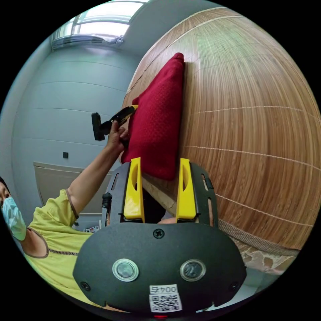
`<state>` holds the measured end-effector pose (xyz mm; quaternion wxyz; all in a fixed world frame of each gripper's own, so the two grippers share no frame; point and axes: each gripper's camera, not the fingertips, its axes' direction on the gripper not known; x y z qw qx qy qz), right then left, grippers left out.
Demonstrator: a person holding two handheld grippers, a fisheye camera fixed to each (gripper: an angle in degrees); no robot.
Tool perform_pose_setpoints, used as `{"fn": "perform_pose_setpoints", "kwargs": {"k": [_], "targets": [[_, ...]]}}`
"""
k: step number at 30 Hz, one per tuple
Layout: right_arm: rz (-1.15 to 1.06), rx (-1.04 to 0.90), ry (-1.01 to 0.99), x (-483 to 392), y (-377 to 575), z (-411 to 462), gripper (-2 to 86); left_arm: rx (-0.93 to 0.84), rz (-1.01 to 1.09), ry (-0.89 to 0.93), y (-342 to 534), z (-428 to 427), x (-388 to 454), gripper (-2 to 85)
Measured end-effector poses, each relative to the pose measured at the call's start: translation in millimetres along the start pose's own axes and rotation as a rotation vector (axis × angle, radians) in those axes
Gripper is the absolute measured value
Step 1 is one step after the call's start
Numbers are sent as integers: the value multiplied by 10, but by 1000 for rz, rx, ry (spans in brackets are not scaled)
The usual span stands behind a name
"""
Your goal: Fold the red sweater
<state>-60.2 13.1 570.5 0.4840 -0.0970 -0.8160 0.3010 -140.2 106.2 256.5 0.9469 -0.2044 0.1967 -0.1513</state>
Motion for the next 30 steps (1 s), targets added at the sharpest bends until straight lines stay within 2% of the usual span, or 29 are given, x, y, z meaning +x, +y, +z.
{"fn": "perform_pose_setpoints", "kwargs": {"k": [4, 7, 11, 14, 21, 30], "targets": [[-4, -3, 46, -109, 36, 30, 159, 99, 81, 75, 425, -767, -3, 10], [25, 4, 39, -90, 100, 30, 156, 117, 34, 149, 1134, -1116, -200, 28], [59, 21, 30, -71, 181, 64, 139, 163, -101, 262, 2162, -1212, -602, 94], [70, 20, 56, -122, 187, 109, 137, 162, -124, 254, 2497, -1124, -696, 115], [73, 14, 115, -268, 190, 242, 136, 91, -31, 166, 2379, -1016, -558, 110], [78, 10, 136, -386, 287, 395, 130, 18, -150, 156, 2374, -998, -716, 66]]}}
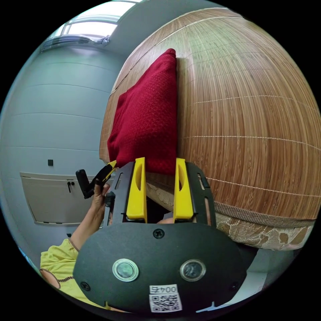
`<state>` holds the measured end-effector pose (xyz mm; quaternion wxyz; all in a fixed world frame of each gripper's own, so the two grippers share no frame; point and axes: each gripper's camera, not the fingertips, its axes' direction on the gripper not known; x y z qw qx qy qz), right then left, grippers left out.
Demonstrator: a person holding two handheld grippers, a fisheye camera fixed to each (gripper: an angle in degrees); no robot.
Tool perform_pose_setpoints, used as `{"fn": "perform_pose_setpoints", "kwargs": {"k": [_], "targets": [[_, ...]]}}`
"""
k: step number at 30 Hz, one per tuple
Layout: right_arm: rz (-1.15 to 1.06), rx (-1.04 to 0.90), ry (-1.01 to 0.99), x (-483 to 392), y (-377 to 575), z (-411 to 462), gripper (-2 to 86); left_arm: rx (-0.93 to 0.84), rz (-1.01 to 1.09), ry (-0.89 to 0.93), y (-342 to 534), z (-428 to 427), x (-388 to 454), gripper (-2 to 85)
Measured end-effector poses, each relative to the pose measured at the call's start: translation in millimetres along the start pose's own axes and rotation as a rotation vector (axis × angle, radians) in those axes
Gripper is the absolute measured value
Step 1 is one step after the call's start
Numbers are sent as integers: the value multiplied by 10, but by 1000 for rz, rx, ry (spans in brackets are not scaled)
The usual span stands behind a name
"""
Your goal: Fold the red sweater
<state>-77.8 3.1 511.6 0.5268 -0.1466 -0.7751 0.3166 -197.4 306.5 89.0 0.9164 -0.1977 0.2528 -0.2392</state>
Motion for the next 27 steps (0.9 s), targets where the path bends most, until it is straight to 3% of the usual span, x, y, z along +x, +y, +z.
{"fn": "perform_pose_setpoints", "kwargs": {"k": [12, 16, 23, 27], "targets": [[-76, -37, 160, -207, 204, 229, 65, -44, 0, -29, 26, -87, -366, 36], [-68, -34, 97, -168, 332, 232, 72, -47, -23, 4, -16, -122, -535, 45], [-17, 12, -141, 68, 639, 71, 157, 99, -207, 349, 423, -586, -1158, 113], [-5, -23, -159, -7, 646, 285, 161, 159, -378, 588, 773, -558, -1421, 177]]}}
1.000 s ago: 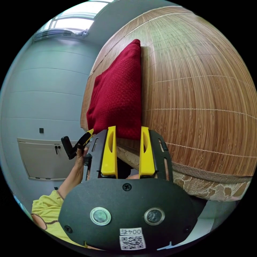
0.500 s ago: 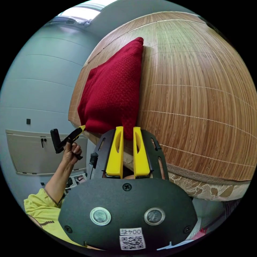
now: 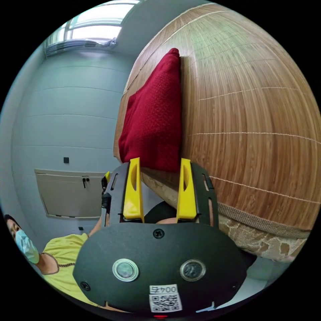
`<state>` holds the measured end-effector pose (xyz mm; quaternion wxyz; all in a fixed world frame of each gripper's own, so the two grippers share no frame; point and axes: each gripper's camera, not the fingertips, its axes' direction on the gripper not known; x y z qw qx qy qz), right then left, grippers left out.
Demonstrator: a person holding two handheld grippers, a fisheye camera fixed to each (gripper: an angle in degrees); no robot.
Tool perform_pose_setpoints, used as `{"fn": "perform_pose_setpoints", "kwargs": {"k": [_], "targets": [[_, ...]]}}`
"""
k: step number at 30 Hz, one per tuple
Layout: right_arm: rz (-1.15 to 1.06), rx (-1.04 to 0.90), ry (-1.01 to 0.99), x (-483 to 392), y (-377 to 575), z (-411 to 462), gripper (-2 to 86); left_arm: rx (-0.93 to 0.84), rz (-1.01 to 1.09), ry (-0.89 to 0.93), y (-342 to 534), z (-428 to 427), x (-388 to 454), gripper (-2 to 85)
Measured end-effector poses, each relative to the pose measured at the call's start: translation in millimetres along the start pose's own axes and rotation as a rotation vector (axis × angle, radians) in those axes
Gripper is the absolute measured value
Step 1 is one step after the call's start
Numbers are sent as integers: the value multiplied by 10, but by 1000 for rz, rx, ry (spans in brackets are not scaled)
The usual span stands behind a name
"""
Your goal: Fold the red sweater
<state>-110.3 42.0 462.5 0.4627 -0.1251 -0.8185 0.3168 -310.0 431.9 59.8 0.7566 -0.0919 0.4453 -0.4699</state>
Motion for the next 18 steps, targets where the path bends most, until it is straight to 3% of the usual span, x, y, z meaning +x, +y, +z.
{"fn": "perform_pose_setpoints", "kwargs": {"k": [7, 18], "targets": [[59, 65, 50, -287, 270, 141, 75, -33, -119, 162, 182, 344, -95, 254], [15, 35, 60, -1254, 1478, 290, 64, -114, -160, 226, 82, 918, 28, 311]]}}
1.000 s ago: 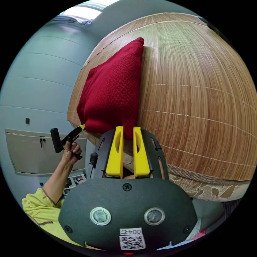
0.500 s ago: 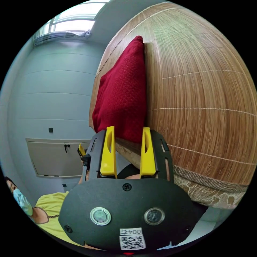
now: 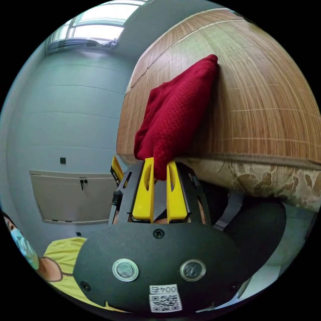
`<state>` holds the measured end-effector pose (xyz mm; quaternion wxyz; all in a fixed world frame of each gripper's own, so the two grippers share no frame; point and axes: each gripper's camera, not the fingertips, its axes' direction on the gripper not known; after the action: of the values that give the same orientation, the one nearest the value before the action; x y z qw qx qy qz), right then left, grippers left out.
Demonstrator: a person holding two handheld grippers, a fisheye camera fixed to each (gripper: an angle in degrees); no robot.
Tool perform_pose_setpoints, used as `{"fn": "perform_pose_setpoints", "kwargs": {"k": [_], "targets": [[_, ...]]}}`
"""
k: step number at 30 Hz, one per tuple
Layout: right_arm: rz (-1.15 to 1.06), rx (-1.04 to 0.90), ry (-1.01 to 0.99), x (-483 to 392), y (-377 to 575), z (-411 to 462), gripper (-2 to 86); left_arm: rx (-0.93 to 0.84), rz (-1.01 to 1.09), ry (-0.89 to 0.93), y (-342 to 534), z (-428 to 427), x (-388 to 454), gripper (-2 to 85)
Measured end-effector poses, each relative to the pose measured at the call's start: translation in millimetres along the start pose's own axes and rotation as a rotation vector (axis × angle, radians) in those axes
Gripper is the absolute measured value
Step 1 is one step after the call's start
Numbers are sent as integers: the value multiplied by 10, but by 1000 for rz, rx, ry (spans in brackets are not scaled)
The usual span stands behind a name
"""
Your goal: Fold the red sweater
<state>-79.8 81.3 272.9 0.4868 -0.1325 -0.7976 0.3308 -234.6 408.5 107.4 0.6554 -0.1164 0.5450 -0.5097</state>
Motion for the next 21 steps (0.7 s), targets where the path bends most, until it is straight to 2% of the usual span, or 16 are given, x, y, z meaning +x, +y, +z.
{"fn": "perform_pose_setpoints", "kwargs": {"k": [3, 5, 9, 13, 18, 21], "targets": [[-11, -27, -11, -100, 459, 88, 65, -19, -10, -31, 6, 74, 21, 258], [-48, -35, -40, -111, 763, 122, 75, -28, 4, -122, 49, 72, 94, 137], [-16, 21, -139, 148, 1091, -19, 124, -38, -44, -88, 92, 128, 130, 114], [145, 104, -231, 573, 1181, -72, 199, -69, -95, -76, 109, 241, 181, 107], [218, 92, -310, 703, 1120, 349, 220, -103, -124, -71, 157, 419, 299, 104], [215, 73, -422, 663, 1188, 705, 218, -133, -116, -94, 194, 574, 405, 104]]}}
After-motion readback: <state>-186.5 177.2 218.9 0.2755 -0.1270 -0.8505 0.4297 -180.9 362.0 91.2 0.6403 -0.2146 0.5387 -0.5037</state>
